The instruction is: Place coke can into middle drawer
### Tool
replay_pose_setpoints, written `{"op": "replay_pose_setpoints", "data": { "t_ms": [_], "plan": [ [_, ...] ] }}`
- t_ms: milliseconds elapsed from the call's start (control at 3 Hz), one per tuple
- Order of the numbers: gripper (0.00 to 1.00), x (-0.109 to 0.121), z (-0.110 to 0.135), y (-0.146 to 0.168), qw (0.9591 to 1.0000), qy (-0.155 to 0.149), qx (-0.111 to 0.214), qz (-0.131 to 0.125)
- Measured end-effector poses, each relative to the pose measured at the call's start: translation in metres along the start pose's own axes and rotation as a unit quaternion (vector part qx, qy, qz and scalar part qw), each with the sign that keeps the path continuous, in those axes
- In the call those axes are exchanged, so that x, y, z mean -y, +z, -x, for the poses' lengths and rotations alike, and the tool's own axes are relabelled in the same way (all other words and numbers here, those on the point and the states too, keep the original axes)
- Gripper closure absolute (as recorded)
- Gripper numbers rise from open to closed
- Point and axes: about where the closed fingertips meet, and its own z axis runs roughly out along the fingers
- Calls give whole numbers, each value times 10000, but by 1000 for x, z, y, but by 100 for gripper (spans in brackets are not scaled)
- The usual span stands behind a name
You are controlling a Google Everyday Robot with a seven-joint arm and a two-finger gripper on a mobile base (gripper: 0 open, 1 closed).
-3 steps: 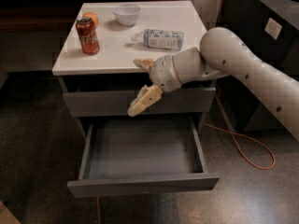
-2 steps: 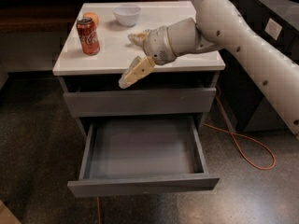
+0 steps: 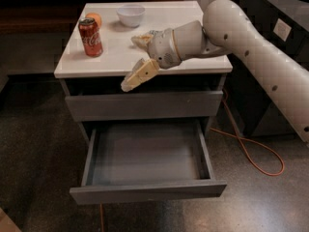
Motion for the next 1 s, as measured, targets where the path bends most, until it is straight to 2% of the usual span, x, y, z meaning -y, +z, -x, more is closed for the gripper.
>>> {"op": "replay_pose_setpoints", "data": {
  "t_ms": [333, 667, 1000],
  "plan": [
    [0, 10, 7, 2, 9998, 171, 68, -109],
    [0, 29, 18, 7, 9991, 347, -10, -253],
    [0, 53, 26, 13, 9969, 565, -210, -505]
  ]
}}
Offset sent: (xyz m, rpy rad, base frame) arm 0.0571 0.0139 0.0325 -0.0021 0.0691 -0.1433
